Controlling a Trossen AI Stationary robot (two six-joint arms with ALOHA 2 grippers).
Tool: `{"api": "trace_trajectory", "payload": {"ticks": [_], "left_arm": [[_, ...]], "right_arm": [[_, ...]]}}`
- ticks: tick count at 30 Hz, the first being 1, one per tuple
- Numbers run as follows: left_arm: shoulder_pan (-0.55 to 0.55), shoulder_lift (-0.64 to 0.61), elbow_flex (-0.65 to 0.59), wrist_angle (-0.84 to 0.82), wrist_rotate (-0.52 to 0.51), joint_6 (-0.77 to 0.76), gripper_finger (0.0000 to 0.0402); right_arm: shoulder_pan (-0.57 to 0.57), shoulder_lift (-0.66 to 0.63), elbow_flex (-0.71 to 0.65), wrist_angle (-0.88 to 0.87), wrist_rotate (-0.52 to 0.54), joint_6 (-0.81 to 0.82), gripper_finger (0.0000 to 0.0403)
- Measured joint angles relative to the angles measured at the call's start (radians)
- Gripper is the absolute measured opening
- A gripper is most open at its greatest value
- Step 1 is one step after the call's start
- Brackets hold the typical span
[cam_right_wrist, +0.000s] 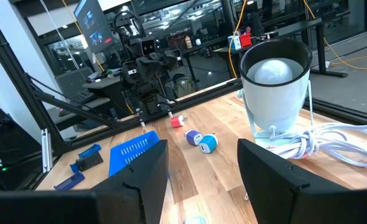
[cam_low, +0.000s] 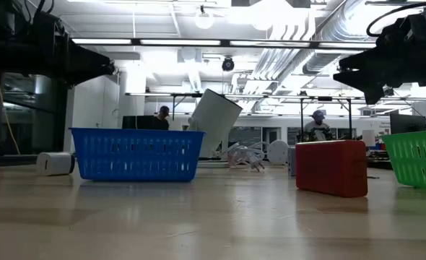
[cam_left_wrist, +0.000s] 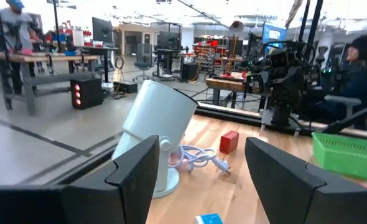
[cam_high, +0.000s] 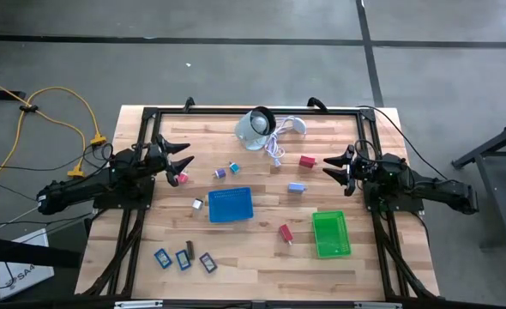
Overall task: Pick & Place Office items
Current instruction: Put the black digital clock into the blue bin
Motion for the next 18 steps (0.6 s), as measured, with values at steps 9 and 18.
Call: {"api": "trace_trajectory", "payload": {"ticks": [9, 18], "left_arm": [[0.000, 0.000, 0.000, -0.004, 0.000, 0.007, 0.0232], [0.000, 0.027, 0.036, -0.038, 0.018, -0.013, 0.0232]], "right_arm": [[0.000, 0.000, 0.000, 0.000, 0.000, 0.000, 0.0179], [0.000, 0.000, 0.000, 0.000, 0.000, 0.000, 0.0179]]}}
